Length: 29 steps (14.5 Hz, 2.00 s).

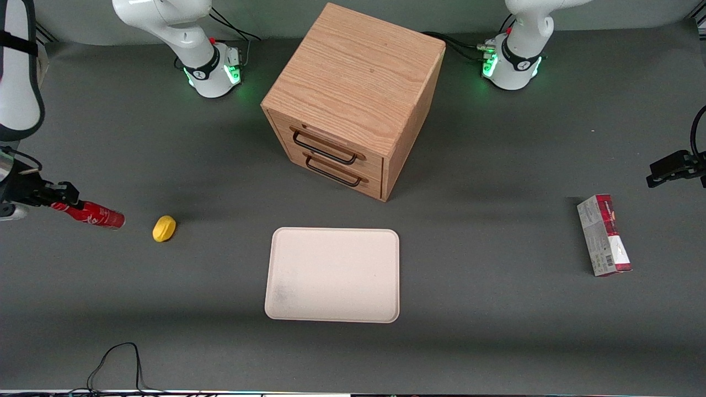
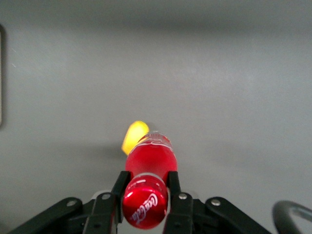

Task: Place coke bottle on tray
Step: 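Lift the bottle and carry it with the right gripper over the cream tray, then lower the bottle onto the tray's edge and open the right gripper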

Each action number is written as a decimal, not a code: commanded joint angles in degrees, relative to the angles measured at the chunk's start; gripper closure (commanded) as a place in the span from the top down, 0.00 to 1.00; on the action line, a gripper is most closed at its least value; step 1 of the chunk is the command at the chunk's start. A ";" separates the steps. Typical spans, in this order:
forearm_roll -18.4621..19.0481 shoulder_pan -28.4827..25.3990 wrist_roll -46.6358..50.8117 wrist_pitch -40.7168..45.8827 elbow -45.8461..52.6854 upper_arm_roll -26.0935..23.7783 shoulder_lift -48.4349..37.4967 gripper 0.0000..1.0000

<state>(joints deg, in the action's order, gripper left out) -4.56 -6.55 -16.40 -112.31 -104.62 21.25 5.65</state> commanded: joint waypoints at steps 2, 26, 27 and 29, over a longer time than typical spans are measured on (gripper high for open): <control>2.70 0.22 14.68 11.48 20.64 -6.55 9.80 0.00; 13.96 -12.17 53.22 -4.75 47.67 -27.40 46.30 0.80; 14.23 -12.17 53.31 -5.72 46.97 -27.40 46.21 1.00; 15.02 -12.17 53.57 -7.04 46.61 -27.40 46.21 1.00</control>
<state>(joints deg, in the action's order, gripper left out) 8.42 -18.37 35.29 -118.60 -59.13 -5.95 51.68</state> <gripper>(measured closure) 0.392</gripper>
